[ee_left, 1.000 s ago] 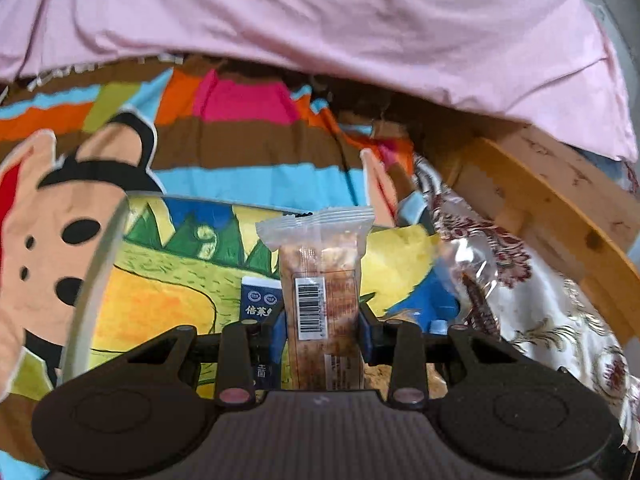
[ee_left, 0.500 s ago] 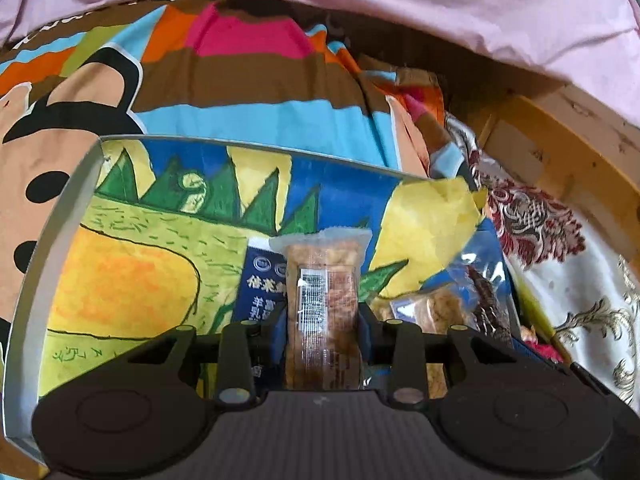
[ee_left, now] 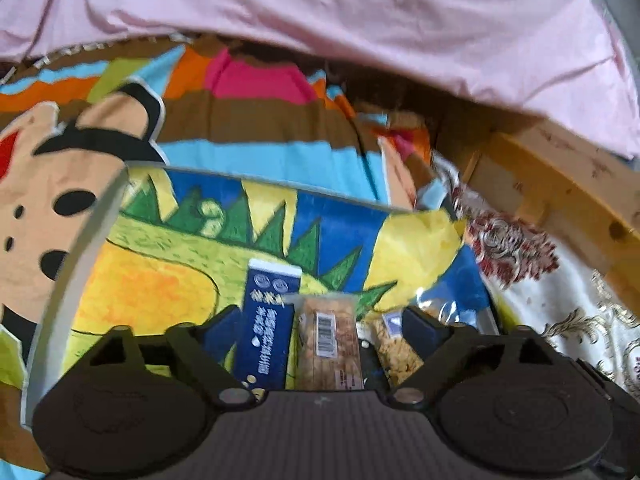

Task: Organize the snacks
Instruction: 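Lower the cereal bar into the tray with the left tool while the right tool places the meat packet, then withdraw both tools from the tray and approach the remaining snacks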

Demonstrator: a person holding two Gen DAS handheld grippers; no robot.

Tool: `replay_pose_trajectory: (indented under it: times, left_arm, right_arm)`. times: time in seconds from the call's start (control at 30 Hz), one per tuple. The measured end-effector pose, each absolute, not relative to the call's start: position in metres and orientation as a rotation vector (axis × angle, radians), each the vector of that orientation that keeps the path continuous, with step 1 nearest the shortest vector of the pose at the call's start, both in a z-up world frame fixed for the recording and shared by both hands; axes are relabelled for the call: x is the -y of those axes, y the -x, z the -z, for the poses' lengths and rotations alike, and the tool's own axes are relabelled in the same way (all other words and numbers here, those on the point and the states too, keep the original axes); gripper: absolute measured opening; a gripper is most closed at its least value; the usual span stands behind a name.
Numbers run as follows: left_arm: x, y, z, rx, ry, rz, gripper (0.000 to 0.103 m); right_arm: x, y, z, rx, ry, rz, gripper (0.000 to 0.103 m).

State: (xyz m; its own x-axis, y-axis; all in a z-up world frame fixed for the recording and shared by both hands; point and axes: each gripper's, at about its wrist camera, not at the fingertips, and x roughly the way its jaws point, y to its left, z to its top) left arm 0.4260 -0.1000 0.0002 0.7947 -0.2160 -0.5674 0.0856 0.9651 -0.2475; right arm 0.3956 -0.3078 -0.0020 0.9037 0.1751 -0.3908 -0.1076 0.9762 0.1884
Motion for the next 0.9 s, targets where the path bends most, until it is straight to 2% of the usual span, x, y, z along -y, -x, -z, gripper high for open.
replay_pose_trajectory:
  times: [0.2, 0.37, 0.67, 0.9]
  left_arm:
    - [0.083, -0.388, -0.027, -0.498, 0.233, 0.127, 0.102]
    - [0.073, -0.35, -0.047, -0.432, 0.226, 0.109, 0.102]
    - [0.067, -0.281, -0.072, -0.361, 0.205, 0.102, 0.102]
    - [0.055, -0.233, -0.079, -0.334, 0.192, 0.086, 0.103]
  right_arm:
    - [0.312, -0.364, -0.031, -0.336, -0.15, -0.148, 0.095]
    - [0.311, -0.327, -0.057, -0.27, -0.125, -0.152, 0.101]
    - [0.305, -0.258, -0.095, -0.187, -0.088, -0.157, 0.102]
    - [0.301, -0.206, -0.104, -0.16, -0.047, -0.166, 0.102]
